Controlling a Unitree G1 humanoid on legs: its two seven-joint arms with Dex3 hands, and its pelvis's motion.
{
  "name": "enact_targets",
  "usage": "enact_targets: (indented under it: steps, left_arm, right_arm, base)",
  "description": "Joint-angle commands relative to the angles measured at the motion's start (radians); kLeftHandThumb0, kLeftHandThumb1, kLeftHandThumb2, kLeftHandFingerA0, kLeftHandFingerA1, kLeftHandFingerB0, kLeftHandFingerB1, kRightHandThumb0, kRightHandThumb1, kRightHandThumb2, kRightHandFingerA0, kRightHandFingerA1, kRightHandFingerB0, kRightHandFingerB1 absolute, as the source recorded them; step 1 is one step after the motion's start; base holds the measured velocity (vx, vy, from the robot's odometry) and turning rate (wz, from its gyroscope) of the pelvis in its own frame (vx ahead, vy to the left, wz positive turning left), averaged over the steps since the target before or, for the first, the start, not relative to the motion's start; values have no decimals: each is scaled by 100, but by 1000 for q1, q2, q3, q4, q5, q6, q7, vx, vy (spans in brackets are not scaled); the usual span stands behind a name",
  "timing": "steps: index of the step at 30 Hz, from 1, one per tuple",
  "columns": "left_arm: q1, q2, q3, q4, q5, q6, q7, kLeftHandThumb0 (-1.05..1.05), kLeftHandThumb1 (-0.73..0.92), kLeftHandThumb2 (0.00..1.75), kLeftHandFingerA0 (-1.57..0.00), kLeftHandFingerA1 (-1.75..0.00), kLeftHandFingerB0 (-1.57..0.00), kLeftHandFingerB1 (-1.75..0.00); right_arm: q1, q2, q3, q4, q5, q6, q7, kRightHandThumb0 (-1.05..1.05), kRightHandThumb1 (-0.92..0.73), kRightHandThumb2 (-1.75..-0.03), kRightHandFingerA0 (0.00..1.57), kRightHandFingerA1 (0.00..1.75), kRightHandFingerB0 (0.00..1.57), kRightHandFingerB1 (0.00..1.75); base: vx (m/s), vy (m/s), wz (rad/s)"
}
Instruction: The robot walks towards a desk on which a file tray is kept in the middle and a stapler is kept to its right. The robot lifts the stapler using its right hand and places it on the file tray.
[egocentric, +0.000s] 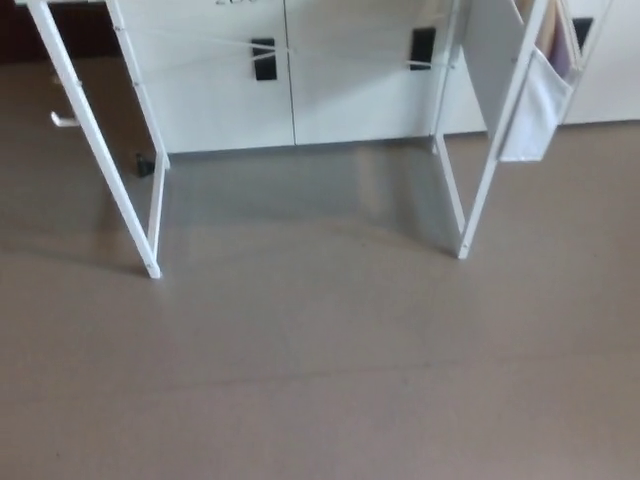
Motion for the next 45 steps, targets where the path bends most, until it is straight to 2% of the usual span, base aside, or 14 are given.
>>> enact_targets:
  steps: [1,5,6,7,8,13,23,24,26,28,33,39,42,45]
  left_arm:
    - [0,20,9,1,-16,-26,-4,-77,59,122,-28,-89,-8,-71]
    - [-13,21,13,8,-17,-10,-7,-77,54,123,-23,-81,-5,-65]
    - [-15,20,15,9,-19,-7,-3,-78,62,110,-24,-112,0,-82]
    - [-16,20,16,9,-20,-6,-4,-78,65,110,-22,-111,0,-82]
    - [-19,20,13,11,-15,-2,4,-77,58,122,-29,-88,-7,-69]
    - [-29,20,10,12,-14,15,7,-73,55,124,-16,-77,-2,-61]
    - [-28,20,11,17,-13,-9,-7,-77,55,123,-17,-77,-4,-64]
    - [-28,20,12,17,-13,-8,-6,-77,65,110,-11,-100,0,-76]
    - [-31,22,13,18,-14,-7,-11,-77,54,124,-14,-75,-4,-62]
    - [-37,23,13,11,-15,-4,-10,-77,65,112,-7,-95,0,-77]
    - [-72,33,10,13,-15,6,-6,-76,55,125,-14,-76,-4,-62]
    - [-77,40,11,10,-15,14,-13,-77,59,120,-20,-85,0,-65]
    - [-80,39,13,16,-14,10,-7,-80,62,118,-30,-98,0,-69]
    - [-76,39,11,16,-11,-1,-10,-79,57,125,-18,-79,-6,-62]
  right_arm:
    - [-1,12,-14,14,29,-24,10,-105,-82,-111,7,10,0,1]
    - [-4,5,5,30,-9,-45,-21,-103,-83,-111,13,32,0,0]
    - [-7,5,3,45,-4,-58,-24,-102,-82,-111,12,42,0,0]
    - [-10,4,8,46,-10,-41,-28,-98,-79,-113,11,43,0,7]
    - [-17,-1,16,46,-19,-15,-27,-105,-84,-113,4,31,0,1]
    - [-23,-18,38,58,-35,-18,-24,-105,-83,-112,12,28,0,0]
    - [-27,4,-26,37,64,-26,60,-103,-81,-109,4,4,0,3]
    - [-29,4,-28,35,62,-17,62,-104,-82,-107,5,3,0,1]
    - [-48,2,-33,74,63,-34,70,-101,-78,-103,5,2,0,0]
    - [-71,13,-62,137,102,-91,100,-94,-73,-103,14,17,0,6]
    - [-123,15,-68,222,108,-150,118,-101,-76,-103,0,0,0,0]
    - [-116,11,-33,212,68,-152,54,-98,-77,-107,3,10,0,2]
    - [-101,-1,-2,165,39,-107,36,-102,-81,-110,6,12,0,1]
    - [-67,-2,12,65,25,-28,22,-104,-83,-111,6,13,0,1]
  base:
    - [174,5,-12]
    - [334,76,-19]
    - [406,168,-24]
    - [413,303,9]
    - [387,274,-61]
    - [279,140,-4]
    - [180,-113,11]
    - [247,-229,22]
    - [106,-160,-3]
    - [84,-110,1]
    - [33,21,-7]
    - [126,177,-6]
    - [128,105,4]
    - [88,17,6]
